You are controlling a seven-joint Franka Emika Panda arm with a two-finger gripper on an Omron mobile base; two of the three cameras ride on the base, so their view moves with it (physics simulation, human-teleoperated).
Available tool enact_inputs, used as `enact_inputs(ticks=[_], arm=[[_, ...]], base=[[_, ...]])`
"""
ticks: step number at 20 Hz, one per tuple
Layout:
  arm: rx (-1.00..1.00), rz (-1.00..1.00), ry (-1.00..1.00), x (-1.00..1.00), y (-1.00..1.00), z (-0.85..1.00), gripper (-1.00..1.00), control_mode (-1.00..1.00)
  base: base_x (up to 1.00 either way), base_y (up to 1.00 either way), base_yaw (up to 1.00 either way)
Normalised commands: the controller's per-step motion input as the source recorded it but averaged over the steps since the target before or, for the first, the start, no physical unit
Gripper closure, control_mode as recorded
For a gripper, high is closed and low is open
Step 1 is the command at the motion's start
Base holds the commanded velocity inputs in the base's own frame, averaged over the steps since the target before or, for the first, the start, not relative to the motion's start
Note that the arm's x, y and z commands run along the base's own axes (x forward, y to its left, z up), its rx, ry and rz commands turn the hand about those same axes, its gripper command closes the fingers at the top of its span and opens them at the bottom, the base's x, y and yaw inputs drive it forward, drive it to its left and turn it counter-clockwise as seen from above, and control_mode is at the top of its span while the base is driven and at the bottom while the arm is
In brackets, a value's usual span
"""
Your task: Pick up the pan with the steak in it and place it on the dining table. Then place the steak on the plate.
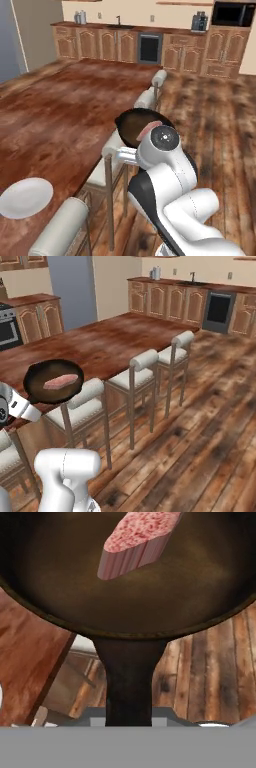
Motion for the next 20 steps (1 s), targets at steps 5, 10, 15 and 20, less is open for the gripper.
enact_inputs(ticks=[5,10,15,20], arm=[[0.0,0.0,0.0,0.0,0.0,0.0,1.0,1.0],[0.0,0.0,0.0,0.0,0.0,0.0,1.0,1.0],[0.0,0.0,0.0,0.0,0.0,0.0,1.0,1.0],[0.0,0.0,0.0,0.0,0.0,0.0,1.0,1.0]], base=[[-0.01,0.0,0.43],[-0.02,0.0,0.43],[-0.04,0.0,0.43],[-0.07,0.0,0.42]])
